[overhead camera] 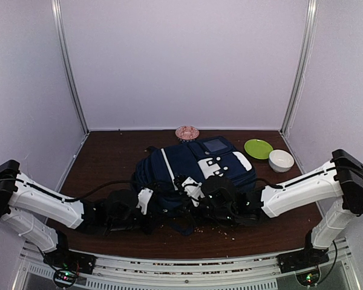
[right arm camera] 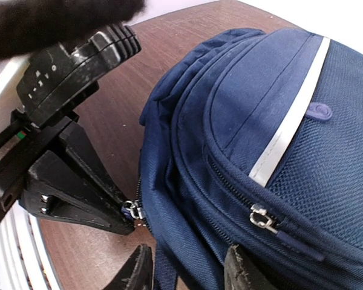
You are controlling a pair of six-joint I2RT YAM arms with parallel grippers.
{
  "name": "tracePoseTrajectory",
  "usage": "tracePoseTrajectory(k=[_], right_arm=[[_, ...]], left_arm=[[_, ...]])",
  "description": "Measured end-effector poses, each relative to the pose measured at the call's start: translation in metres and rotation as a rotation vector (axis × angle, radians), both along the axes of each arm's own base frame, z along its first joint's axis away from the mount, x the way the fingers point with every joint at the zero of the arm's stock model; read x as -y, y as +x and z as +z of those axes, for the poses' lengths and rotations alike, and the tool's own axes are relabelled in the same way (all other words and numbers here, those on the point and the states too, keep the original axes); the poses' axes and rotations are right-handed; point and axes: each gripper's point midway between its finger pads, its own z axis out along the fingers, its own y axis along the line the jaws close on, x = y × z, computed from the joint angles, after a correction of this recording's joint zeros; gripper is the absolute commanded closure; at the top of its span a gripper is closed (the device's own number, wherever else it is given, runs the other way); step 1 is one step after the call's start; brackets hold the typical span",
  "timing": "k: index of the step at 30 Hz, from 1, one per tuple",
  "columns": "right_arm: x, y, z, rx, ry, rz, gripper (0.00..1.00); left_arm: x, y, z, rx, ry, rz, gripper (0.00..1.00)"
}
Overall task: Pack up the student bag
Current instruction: Zip the student bag at the center of the board.
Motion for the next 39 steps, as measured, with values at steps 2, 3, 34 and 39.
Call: tracePoseTrajectory(k=[2, 3, 34, 39], right_arm=[[0.000, 0.003, 0.001, 0.007, -0.003, -0.013, 0.73], [0.001, 0.003, 0.001, 0.010, -0.006, -0.017, 0.77], [0.034, -0.012, 0.017, -0.006, 0.001, -0.011, 1.00], [0.038, -0.014, 0.018, -0.017, 0.002, -0.016, 1.00]], left_arm=[[0.000, 0.000, 0.001, 0.001, -0.002, 0.000, 1.00], [0.000, 0.000, 0.001, 0.002, -0.003, 0.000, 1.00], [0.001, 0.003, 0.007, 0.005, -0.031, 0.017, 1.00], [0.003, 0.003, 0.005, 0.003, -0.037, 0.017, 1.00]])
